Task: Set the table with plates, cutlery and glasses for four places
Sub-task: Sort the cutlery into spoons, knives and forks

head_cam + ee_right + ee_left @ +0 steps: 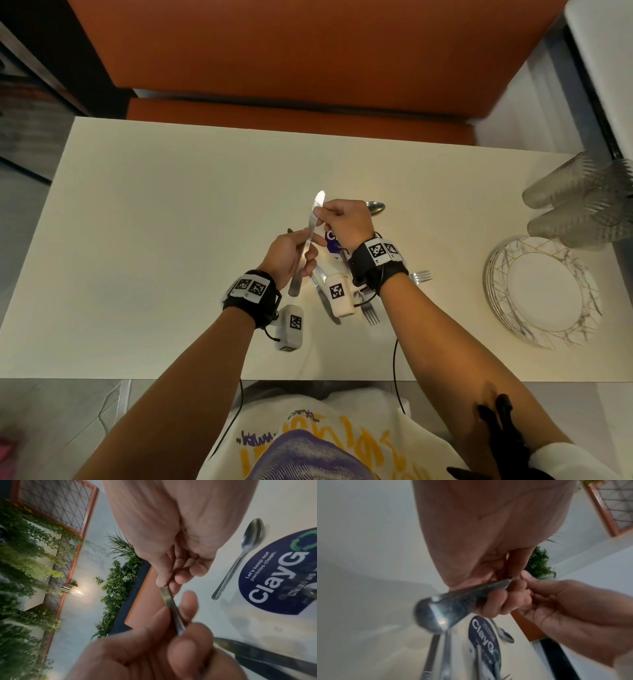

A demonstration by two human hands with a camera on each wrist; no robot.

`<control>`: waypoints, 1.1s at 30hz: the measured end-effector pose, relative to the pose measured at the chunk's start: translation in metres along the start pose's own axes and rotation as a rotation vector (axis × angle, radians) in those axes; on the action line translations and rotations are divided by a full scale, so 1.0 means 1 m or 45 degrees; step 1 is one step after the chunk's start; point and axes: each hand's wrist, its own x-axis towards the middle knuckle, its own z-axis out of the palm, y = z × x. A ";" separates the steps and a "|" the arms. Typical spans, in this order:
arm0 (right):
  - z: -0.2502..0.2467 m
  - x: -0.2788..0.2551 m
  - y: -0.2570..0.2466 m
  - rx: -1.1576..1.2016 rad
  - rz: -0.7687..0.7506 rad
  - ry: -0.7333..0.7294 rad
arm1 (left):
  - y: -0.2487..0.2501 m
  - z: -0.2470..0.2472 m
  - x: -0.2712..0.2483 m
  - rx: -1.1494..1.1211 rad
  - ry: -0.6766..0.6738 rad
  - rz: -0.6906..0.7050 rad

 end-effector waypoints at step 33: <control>0.048 -0.054 0.077 -0.885 0.265 -0.161 | -0.051 -0.047 -0.016 0.116 0.468 -0.064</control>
